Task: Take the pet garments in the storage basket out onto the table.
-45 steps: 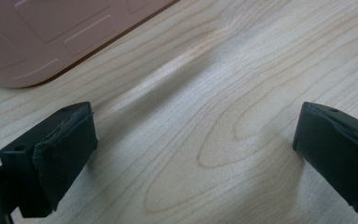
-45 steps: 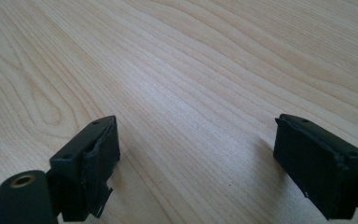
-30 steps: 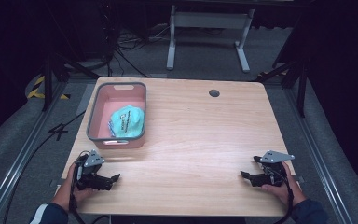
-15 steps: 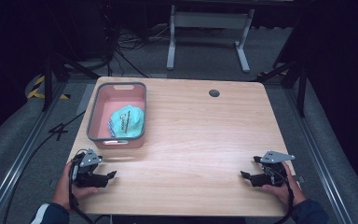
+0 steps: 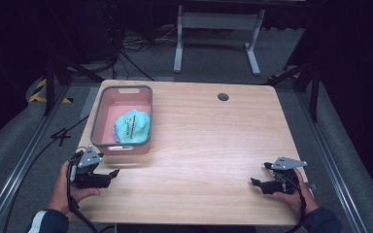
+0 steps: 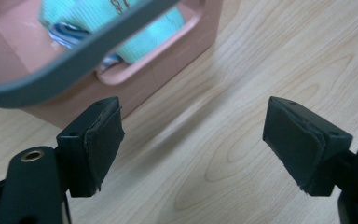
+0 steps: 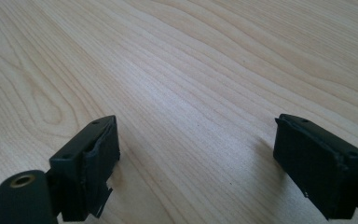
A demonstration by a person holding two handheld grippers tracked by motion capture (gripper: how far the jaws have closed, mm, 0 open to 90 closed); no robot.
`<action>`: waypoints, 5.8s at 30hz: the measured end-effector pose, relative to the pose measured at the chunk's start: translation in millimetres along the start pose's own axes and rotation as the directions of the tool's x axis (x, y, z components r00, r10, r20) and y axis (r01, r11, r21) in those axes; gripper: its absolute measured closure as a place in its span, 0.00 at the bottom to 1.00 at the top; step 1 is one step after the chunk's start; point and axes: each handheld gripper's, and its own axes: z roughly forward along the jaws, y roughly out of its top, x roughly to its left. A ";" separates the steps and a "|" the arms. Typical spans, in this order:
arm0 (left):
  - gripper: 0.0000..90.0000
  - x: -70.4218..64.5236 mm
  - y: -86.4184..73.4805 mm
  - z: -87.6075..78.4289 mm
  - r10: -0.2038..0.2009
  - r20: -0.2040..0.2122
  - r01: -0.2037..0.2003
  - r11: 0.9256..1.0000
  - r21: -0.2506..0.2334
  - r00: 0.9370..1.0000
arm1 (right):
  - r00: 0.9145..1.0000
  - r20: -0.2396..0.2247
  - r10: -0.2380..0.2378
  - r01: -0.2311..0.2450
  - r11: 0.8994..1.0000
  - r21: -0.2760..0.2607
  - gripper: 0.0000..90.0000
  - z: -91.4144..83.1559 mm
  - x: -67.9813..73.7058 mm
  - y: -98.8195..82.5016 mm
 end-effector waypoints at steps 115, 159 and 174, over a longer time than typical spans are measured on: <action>0.81 53.7 127.6 17.1 0.066 -0.038 -0.065 0.998 0.020 0.997 | 1.000 0.006 0.001 -0.001 1.000 0.001 0.17 -0.4 0.4 -0.4; 0.80 -102.4 183.1 103.0 0.343 0.210 -0.358 0.933 0.038 0.916 | 1.000 0.004 -0.001 0.001 1.000 0.000 0.17 -0.8 0.4 -0.8; 0.80 -124.9 177.8 165.7 0.337 0.238 -0.377 0.915 0.147 0.911 | 1.000 0.004 -0.001 0.001 1.000 0.000 0.17 -0.8 0.4 -0.8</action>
